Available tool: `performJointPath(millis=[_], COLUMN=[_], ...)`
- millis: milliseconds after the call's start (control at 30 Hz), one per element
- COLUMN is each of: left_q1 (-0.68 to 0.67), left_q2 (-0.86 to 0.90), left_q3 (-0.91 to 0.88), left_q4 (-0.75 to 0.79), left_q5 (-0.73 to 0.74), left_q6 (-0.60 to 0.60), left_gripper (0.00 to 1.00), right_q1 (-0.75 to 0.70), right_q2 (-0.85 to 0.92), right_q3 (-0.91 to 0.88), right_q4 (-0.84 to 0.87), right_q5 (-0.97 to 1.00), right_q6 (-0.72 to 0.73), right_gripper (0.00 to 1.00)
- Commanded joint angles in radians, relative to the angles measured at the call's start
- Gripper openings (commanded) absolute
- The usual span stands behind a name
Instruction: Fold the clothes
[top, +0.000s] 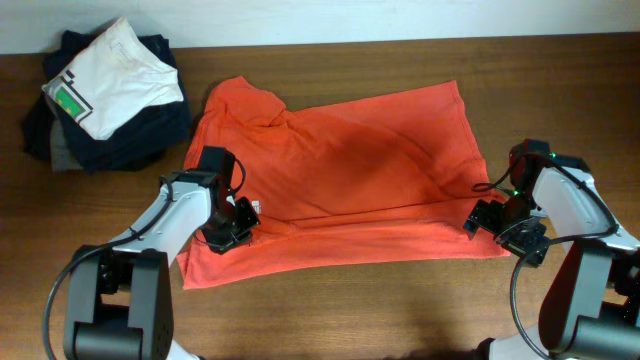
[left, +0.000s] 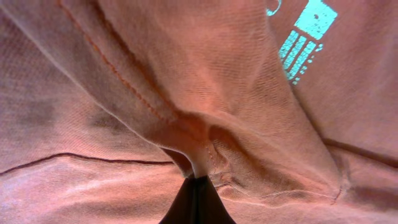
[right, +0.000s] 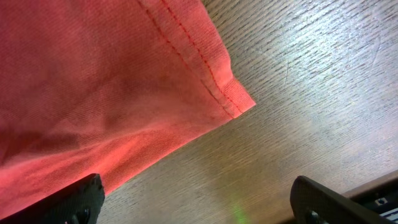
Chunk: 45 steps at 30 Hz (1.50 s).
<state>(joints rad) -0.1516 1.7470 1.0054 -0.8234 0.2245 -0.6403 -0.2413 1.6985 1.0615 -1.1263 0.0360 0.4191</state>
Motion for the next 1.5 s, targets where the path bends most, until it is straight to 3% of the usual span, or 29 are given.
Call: performJointPath(millis=[0, 100, 233, 500, 533, 600, 633, 667, 733, 767, 800, 833, 867, 933, 967, 1100, 1167, 1267, 1467], left_q1=[-0.006, -0.006, -0.025, -0.162, -0.164, -0.165, -0.165, -0.164, -0.161, -0.15, -0.133, -0.104, -0.076, -0.039, -0.04, -0.04, -0.04, -0.038, -0.035], left_q2=[0.009, 0.009, 0.009, 0.009, 0.009, 0.009, 0.009, 0.006, -0.023, -0.045, -0.069, -0.092, -0.09, -0.062, -0.051, -0.044, -0.028, 0.058, 0.157], left_q3=[0.018, 0.037, 0.043, 0.043, 0.043, 0.043, 0.043, 0.047, 0.116, 0.146, 0.168, 0.175, 0.173, 0.149, 0.116, 0.023, -0.026, -0.037, -0.037], left_q4=[0.0, 0.012, 0.199, 0.364, 0.368, 0.379, 0.391, 0.381, 0.233, 0.174, 0.119, 0.043, -0.045, -0.169, -0.159, -0.062, 0.039, 0.147, 0.031], left_q5=[-0.003, 0.034, 0.031, -0.198, -0.223, -0.219, -0.218, -0.217, -0.215, -0.214, -0.214, -0.214, -0.214, -0.212, -0.202, -0.203, -0.205, -0.204, -0.138], left_q6=[0.005, 0.005, 0.04, 0.073, 0.073, 0.113, 0.207, 0.277, 0.298, 0.298, 0.298, 0.283, 0.26, 0.261, 0.26, 0.26, 0.26, 0.264, 0.264], left_gripper=[0.01, 0.01, 0.01, 0.01, 0.19, 0.18, 0.18, 0.23, 0.37, 0.63, 0.77, 0.73, 0.59, 0.12, 0.01, 0.01, 0.01, 0.01, 0.01], right_q1=[-0.001, -0.001, -0.001, -0.001, -0.001, -0.001, -0.001, -0.001, -0.001, -0.001, -0.001, -0.001, -0.001, 0.001, 0.011, 0.058, 0.059, 0.065, 0.135], right_q2=[-0.017, -0.017, -0.017, -0.017, -0.017, -0.017, -0.017, -0.017, -0.017, -0.017, -0.017, -0.017, -0.017, -0.017, -0.017, -0.017, -0.008, 0.006, 0.074], right_q3=[0.015, 0.015, 0.015, 0.015, 0.015, 0.015, 0.015, 0.015, 0.015, 0.015, 0.015, 0.015, 0.012, -0.016, -0.027, -0.016, -0.016, -0.045, -0.185], right_q4=[-0.003, -0.003, -0.003, -0.004, -0.004, -0.004, -0.004, -0.004, -0.002, -0.001, -0.001, -0.001, 0.004, 0.041, 0.06, 0.151, 0.211, 0.28, 0.43], right_q5=[-0.002, -0.002, -0.002, -0.002, -0.002, -0.002, -0.002, -0.002, -0.002, -0.002, -0.002, -0.002, -0.01, -0.089, -0.121, -0.116, -0.118, -0.199, -0.206], right_q6=[0.004, 0.004, 0.004, 0.004, 0.004, 0.004, 0.004, 0.004, 0.004, 0.004, 0.004, 0.004, 0.004, 0.004, 0.004, -0.02, -0.023, -0.094, -0.042], right_gripper=[0.99, 0.99, 0.98, 0.99, 0.99, 0.99, 0.99, 0.98, 0.99, 0.99, 0.99, 0.99, 0.96, 0.32, 0.04, 0.04, 0.1, 0.07, 0.1])
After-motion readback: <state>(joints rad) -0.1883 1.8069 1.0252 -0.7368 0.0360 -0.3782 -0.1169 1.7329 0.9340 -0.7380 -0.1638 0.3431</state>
